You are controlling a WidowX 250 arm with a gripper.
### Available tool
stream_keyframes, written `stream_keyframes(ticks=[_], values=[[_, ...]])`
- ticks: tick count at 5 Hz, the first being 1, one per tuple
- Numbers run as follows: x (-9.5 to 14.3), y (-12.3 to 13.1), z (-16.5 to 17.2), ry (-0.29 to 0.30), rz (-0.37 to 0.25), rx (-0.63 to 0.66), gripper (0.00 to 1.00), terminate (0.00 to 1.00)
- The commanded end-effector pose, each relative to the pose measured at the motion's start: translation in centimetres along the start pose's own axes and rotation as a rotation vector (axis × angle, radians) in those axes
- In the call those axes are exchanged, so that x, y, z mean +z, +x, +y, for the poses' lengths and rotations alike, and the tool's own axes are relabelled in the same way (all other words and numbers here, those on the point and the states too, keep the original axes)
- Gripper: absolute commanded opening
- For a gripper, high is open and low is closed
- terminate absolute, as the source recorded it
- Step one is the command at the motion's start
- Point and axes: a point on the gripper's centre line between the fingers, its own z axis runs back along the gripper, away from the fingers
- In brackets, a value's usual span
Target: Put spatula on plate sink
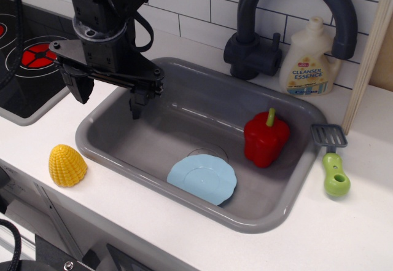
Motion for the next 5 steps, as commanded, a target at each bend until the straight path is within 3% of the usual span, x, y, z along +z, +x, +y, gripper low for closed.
stream_keyframes(ticks=[1,3,5], values=[[0.0,0.0,0.0,0.0,0.0,0.0,1.0,0.0],[1.9,-0.6,-7.6,-0.088,0.022,0.126,1.0,0.0],[3.7,-0.9,-13.3,-0.155,0.004,0.149,1.0,0.0]])
